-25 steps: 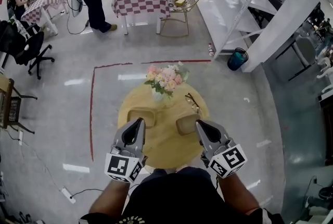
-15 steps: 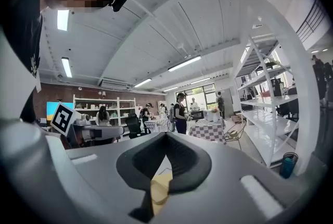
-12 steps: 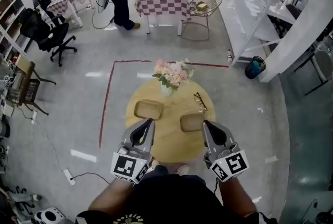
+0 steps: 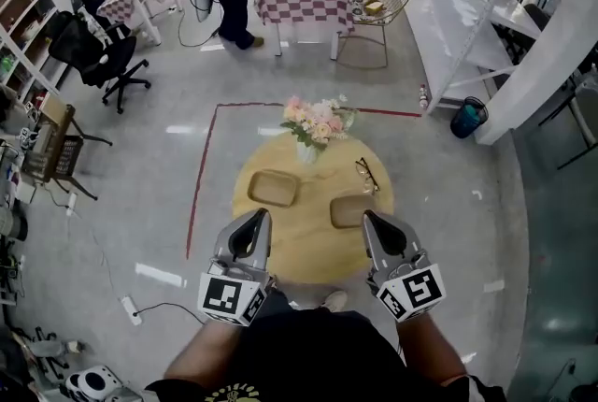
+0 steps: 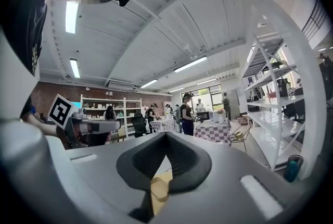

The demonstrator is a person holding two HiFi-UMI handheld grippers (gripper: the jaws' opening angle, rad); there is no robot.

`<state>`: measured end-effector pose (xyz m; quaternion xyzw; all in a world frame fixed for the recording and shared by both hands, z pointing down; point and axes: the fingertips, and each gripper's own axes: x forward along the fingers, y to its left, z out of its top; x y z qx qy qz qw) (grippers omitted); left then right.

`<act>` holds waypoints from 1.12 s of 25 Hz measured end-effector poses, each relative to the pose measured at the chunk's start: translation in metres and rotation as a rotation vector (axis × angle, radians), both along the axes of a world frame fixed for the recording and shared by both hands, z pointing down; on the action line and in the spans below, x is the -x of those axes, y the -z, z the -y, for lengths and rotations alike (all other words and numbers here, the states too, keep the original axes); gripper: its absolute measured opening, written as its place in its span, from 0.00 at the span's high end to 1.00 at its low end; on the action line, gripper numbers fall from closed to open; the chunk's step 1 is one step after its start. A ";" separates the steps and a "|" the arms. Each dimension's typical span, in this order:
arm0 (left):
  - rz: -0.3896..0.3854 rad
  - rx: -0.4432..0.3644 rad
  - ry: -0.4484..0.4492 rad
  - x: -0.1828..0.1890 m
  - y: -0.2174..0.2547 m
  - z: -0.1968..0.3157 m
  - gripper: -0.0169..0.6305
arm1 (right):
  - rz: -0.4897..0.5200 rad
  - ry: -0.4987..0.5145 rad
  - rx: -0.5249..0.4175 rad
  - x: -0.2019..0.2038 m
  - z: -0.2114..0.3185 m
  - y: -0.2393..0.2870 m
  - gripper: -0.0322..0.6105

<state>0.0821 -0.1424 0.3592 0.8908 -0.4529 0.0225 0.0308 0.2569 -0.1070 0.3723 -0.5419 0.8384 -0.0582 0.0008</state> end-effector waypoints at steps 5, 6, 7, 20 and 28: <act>0.002 0.006 -0.081 0.001 -0.007 0.018 0.97 | -0.011 -0.090 0.030 0.004 0.007 -0.011 0.95; 0.007 0.007 -0.100 0.003 -0.009 0.022 0.97 | -0.013 -0.115 0.033 0.005 0.009 -0.013 0.95; 0.014 0.007 -0.113 0.007 -0.010 0.027 0.97 | -0.016 -0.138 0.035 0.007 0.012 -0.014 0.95; -0.016 0.025 -0.330 0.062 -0.027 0.098 0.97 | -0.083 -0.317 0.083 0.095 0.048 -0.025 0.95; -0.054 0.033 -0.410 0.061 -0.028 0.096 0.97 | -0.133 -0.375 0.064 0.108 0.037 -0.011 0.95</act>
